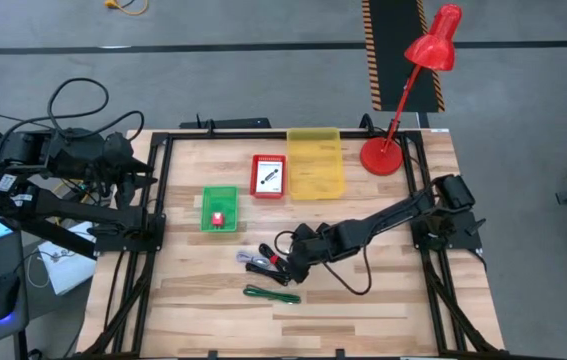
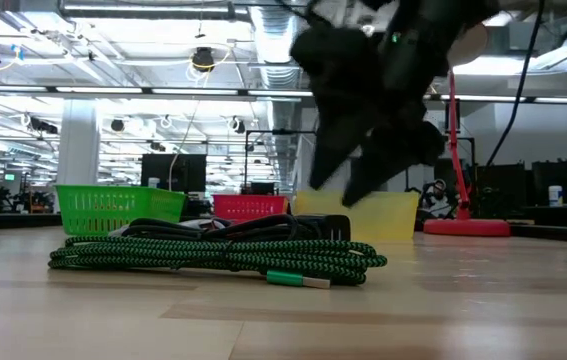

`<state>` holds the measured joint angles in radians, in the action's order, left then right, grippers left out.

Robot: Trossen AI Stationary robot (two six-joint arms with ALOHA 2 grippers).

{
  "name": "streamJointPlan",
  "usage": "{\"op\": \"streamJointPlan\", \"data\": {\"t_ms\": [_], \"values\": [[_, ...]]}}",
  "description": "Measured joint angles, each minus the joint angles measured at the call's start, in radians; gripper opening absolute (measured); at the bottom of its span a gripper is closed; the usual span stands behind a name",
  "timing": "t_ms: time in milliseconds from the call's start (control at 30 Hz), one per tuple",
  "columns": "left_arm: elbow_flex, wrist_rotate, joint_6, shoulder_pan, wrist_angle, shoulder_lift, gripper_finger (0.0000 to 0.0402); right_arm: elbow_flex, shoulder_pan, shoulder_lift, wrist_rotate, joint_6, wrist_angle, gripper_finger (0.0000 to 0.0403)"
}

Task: Pick and place items into bin
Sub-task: Put the black charger adapter into the green bin

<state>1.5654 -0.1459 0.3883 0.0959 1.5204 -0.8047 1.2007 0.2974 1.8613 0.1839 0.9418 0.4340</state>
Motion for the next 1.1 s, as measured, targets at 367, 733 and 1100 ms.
{"op": "streamJointPlan", "data": {"t_ms": [367, 733, 1100], "values": [[0.000, 0.000, 0.000, 0.000, 0.000, 0.000, 0.0154, 0.083, -0.006, 0.103, -0.020, -0.057, 0.035, 0.0245], [0.000, 0.000, 0.000, 0.000, 0.000, 0.000, 0.0154, 0.114, -0.019, 0.175, -0.025, -0.081, 0.084, 0.0244], [0.000, 0.000, 0.000, 0.000, 0.000, 0.000, 0.0154, 0.111, -0.019, 0.171, -0.024, -0.101, 0.090, 0.0169]]}}
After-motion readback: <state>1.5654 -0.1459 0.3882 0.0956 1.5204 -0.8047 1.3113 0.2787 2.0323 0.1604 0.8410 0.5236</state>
